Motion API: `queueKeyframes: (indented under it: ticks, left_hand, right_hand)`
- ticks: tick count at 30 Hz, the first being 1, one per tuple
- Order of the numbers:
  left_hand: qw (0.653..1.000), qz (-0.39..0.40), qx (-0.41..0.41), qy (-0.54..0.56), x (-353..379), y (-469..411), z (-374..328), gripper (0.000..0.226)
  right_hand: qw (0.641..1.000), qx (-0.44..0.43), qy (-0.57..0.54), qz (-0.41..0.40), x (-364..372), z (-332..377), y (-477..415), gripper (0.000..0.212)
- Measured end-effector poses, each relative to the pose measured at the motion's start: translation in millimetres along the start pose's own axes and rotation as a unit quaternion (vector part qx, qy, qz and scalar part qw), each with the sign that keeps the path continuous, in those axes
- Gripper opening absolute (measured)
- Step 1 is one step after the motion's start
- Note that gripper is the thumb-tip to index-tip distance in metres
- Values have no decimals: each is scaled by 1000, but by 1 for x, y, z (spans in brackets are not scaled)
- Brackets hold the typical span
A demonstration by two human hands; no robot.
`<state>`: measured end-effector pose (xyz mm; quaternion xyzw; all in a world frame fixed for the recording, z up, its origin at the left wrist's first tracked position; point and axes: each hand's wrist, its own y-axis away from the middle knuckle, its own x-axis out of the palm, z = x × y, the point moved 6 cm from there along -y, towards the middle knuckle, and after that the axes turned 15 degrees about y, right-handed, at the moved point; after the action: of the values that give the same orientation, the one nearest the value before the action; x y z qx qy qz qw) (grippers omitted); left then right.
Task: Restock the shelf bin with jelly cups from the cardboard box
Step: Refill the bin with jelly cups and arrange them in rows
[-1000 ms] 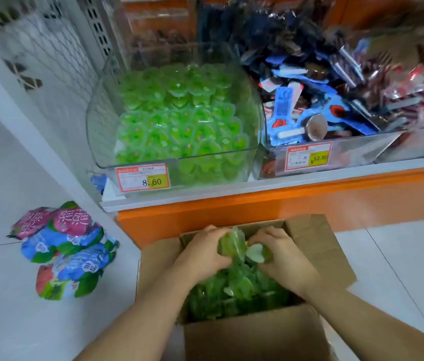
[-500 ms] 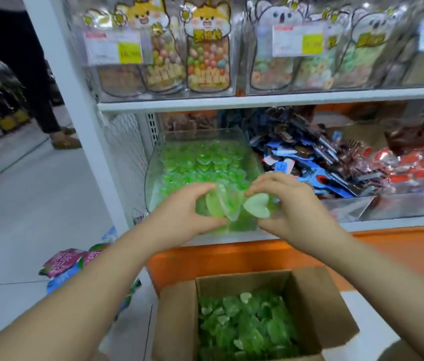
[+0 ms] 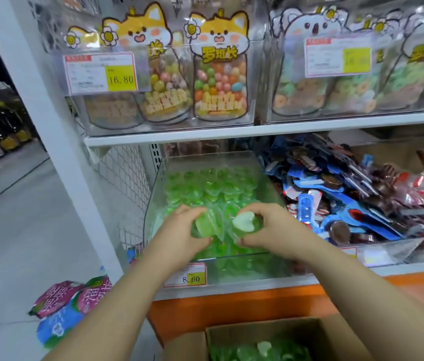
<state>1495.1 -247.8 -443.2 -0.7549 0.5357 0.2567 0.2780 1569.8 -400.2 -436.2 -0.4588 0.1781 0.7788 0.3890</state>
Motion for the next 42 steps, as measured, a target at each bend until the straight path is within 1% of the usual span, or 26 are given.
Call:
queueKeyframes:
  ticks: [6, 11, 17, 23, 27, 31, 35, 39, 42]
  left_hand:
    - [997, 12, 33, -62, 1, 2, 0, 60]
    - [992, 22, 49, -112, 3, 9, -3, 61]
    - [983, 38, 82, -157, 8, 15, -10, 62]
    - [979, 1, 92, -180, 13, 13, -13, 61]
    - [976, -17, 95, -198, 16, 11, -14, 59]
    - [976, -18, 99, -192, 16, 12, -16, 64]
    - [978, -30, 119, -169, 8, 18, -18, 67]
    - [983, -30, 111, -146, -2, 24, -11, 62]
    - [986, -24, 95, -135, -10, 28, -5, 56]
  right_hand:
    - [1000, -4, 5, -1, 7, 5, 1, 29]
    - [998, -19, 53, -2, 13, 12, 13, 35]
    - [998, -14, 53, -26, 6, 9, 22, 41]
    - [997, -6, 44, -67, -5, 1, 27, 36]
    - [996, -8, 59, -70, -3, -2, 27, 39]
    - [995, -9, 47, -92, -7, -5, 28, 40]
    - [994, -1, -1, -113, -13, -5, 30, 31]
    - [991, 4, -29, -133, -14, -5, 31, 29]
    - [989, -7, -48, -140, -17, 3, 31, 29]
